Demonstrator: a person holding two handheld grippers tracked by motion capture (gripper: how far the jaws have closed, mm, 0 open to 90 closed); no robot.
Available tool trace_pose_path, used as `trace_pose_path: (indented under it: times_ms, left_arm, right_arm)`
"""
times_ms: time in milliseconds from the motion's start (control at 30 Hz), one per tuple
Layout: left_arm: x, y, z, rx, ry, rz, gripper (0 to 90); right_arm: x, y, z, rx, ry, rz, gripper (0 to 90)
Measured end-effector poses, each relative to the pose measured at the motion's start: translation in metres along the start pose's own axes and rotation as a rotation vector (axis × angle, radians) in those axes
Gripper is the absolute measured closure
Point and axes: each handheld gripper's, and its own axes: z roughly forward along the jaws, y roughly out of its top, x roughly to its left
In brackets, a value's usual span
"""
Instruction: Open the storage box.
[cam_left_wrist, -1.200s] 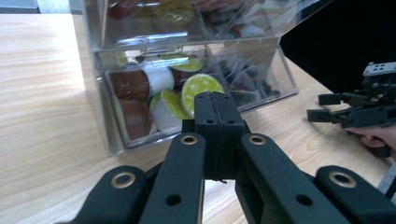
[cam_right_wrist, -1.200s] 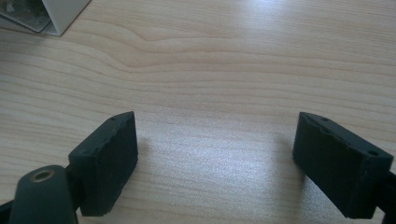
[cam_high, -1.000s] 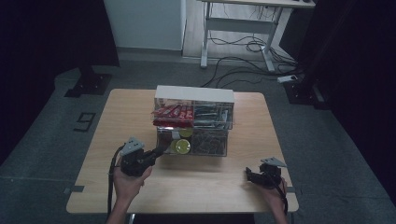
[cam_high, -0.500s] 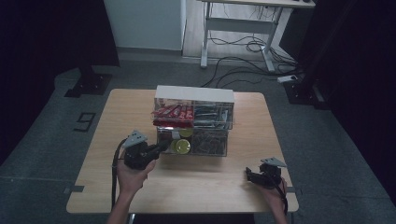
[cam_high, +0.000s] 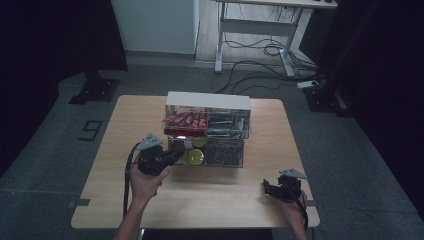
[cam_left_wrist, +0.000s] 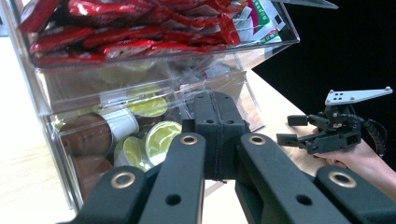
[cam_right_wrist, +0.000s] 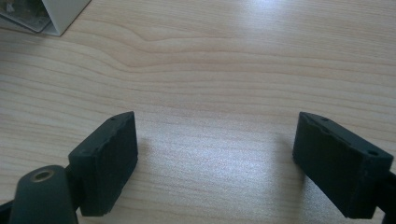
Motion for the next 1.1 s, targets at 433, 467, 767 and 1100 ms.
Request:
trace_pose_path:
  times_ms: [433, 467, 767, 1100]
  left_arm:
    - [-0.007, 0.024, 0.003, -0.007, -0.017, 0.005, 90.0]
    - [-0.008, 0.026, 0.004, -0.007, -0.018, 0.007, 90.0]
    - [-0.008, 0.037, 0.007, -0.002, -0.030, 0.013, 90.0]
    - [-0.004, 0.045, 0.017, 0.023, -0.029, 0.003, 90.0]
  right_arm:
    - [0.000, 0.000, 0.000, 0.000, 0.000, -0.001, 14.1]
    - [0.000, 0.000, 0.000, 0.000, 0.000, -0.001, 14.1]
    - [0.000, 0.000, 0.000, 0.002, -0.002, 0.002, 14.1]
    - [-0.001, 0.000, 0.000, 0.001, -0.005, 0.002, 14.1]
